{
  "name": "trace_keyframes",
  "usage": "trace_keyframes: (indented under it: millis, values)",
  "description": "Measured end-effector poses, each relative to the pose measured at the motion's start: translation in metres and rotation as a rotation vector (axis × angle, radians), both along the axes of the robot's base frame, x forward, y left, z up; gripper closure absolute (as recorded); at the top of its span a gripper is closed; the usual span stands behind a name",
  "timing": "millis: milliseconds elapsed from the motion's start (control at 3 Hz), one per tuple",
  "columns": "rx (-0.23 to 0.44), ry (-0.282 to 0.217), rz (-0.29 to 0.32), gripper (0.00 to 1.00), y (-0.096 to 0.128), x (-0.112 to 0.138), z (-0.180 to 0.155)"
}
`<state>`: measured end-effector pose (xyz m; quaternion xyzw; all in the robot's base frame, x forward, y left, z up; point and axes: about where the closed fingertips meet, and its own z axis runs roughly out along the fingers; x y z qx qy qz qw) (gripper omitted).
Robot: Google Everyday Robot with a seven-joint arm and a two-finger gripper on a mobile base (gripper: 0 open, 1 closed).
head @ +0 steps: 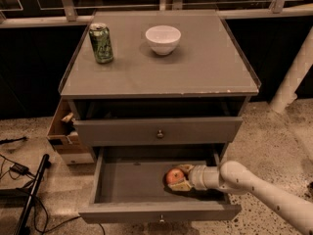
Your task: Pick apple from middle drawer and place on counter
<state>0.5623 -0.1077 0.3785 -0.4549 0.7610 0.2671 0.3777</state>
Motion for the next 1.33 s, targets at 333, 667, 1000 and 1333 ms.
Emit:
trace_keyframes:
  millis: [333, 667, 1000, 1333]
  values:
    - [0.000, 0.000, 0.000, 0.81, 0.000, 0.000, 0.000]
    - [0.000, 0.000, 0.000, 1.00, 0.000, 0.000, 0.000]
    - [0.000, 0.000, 0.000, 1.00, 0.000, 0.000, 0.000]
    - [0.006, 0.022, 0.054, 1.00, 0.010, -0.010, 0.021]
